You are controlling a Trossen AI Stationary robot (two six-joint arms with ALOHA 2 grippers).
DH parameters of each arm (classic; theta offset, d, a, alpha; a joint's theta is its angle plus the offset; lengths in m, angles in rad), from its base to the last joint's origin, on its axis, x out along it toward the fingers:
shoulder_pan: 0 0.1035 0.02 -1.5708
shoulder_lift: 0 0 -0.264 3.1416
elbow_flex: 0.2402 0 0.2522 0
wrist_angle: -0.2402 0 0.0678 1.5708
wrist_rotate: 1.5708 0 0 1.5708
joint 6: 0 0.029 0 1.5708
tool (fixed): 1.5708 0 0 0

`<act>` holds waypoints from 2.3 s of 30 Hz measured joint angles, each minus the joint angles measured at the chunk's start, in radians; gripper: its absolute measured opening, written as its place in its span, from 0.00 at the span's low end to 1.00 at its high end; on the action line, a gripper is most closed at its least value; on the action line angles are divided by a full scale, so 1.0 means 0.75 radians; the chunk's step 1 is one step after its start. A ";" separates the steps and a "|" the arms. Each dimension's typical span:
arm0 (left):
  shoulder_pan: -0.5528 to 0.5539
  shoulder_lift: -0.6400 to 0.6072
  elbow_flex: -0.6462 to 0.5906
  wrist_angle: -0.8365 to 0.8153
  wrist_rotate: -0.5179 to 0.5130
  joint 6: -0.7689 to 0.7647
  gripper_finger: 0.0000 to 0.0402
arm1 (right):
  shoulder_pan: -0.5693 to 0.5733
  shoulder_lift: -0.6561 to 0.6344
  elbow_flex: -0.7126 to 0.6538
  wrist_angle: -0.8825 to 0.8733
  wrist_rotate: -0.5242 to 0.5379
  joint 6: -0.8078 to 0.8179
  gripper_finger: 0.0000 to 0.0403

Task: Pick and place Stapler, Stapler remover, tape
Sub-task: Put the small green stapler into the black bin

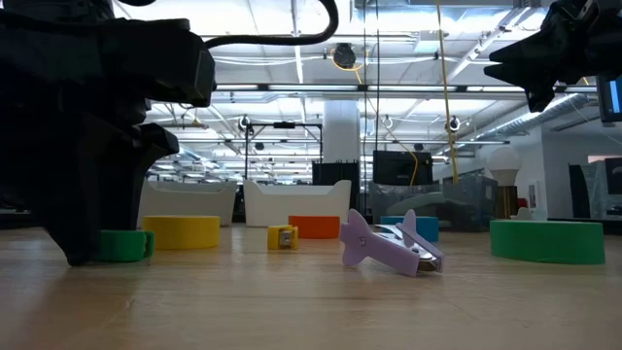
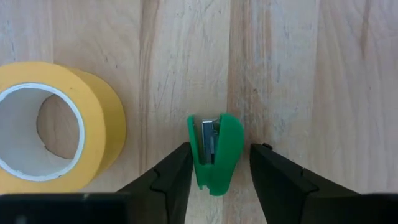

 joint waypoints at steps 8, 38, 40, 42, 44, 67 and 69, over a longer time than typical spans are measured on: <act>-0.002 -0.001 0.001 -0.028 0.004 -0.021 0.51 | 0.000 0.000 0.000 0.000 0.000 0.001 0.29; -0.003 -0.001 -0.001 -0.078 -0.010 -0.052 0.21 | 0.001 0.000 0.000 0.000 0.000 0.023 0.29; -0.003 -0.001 -0.001 -0.074 -0.010 -0.065 0.18 | 0.000 0.000 0.000 0.000 0.000 0.025 0.29; -0.003 -0.001 -0.002 -0.068 -0.010 -0.066 0.16 | 0.000 0.000 0.000 0.000 0.000 0.025 0.29; -0.003 -0.001 -0.002 -0.057 -0.010 -0.071 0.15 | 0.000 0.000 0.000 0.000 0.000 0.026 0.29; 0.012 -0.291 -0.005 0.255 -0.128 -0.308 0.17 | 0.000 0.000 0.000 0.182 0.006 0.408 0.29; 0.024 -0.312 -0.003 0.330 -0.188 -0.307 0.17 | 0.000 0.000 0.000 0.234 0.007 0.387 0.29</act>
